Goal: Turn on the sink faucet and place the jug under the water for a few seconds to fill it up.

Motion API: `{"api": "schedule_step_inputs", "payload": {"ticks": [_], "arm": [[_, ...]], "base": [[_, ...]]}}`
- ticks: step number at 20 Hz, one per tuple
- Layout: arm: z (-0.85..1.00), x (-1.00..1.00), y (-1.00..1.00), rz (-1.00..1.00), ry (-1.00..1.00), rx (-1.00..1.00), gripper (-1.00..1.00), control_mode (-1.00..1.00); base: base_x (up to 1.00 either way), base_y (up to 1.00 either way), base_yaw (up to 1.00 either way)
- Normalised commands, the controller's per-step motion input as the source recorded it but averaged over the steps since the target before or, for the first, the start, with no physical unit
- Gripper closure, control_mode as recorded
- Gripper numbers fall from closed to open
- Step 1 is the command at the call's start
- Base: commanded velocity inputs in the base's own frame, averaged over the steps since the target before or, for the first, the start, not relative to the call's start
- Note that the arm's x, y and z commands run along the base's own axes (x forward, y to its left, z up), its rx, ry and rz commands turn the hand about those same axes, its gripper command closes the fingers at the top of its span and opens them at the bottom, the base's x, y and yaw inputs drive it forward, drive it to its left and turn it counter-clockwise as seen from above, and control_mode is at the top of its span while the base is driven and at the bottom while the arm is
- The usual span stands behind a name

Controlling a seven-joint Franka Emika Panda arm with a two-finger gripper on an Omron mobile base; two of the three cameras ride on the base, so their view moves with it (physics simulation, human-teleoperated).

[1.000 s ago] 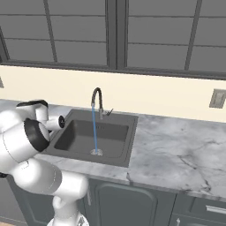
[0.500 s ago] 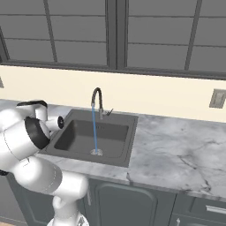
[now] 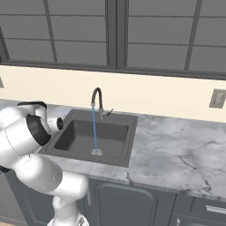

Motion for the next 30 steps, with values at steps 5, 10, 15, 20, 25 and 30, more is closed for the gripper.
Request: {"api": "schedule_step_inputs", "payload": {"ticks": [5,10,15,20,25,30], "arm": [[-0.04,0.0,0.09,0.0,0.0,0.0,-1.0,-1.0],[0.0,0.0,0.08,0.0,0.0,0.0,-1.0,-1.0],[0.0,0.0,0.03,0.0,0.0,0.0,-1.0,-1.0],[0.0,0.0,0.0,0.0,0.0,0.0,1.0,-1.0],[0.0,0.0,0.0,0.0,0.0,0.0,1.0,-1.0],[0.0,0.0,0.0,0.0,0.0,0.0,1.0,-1.0]], "base": [[0.0,0.0,0.0],[0.0,0.0,0.0],[0.0,0.0,0.0],[0.0,0.0,0.0],[0.0,0.0,0.0],[0.0,0.0,0.0]]}}
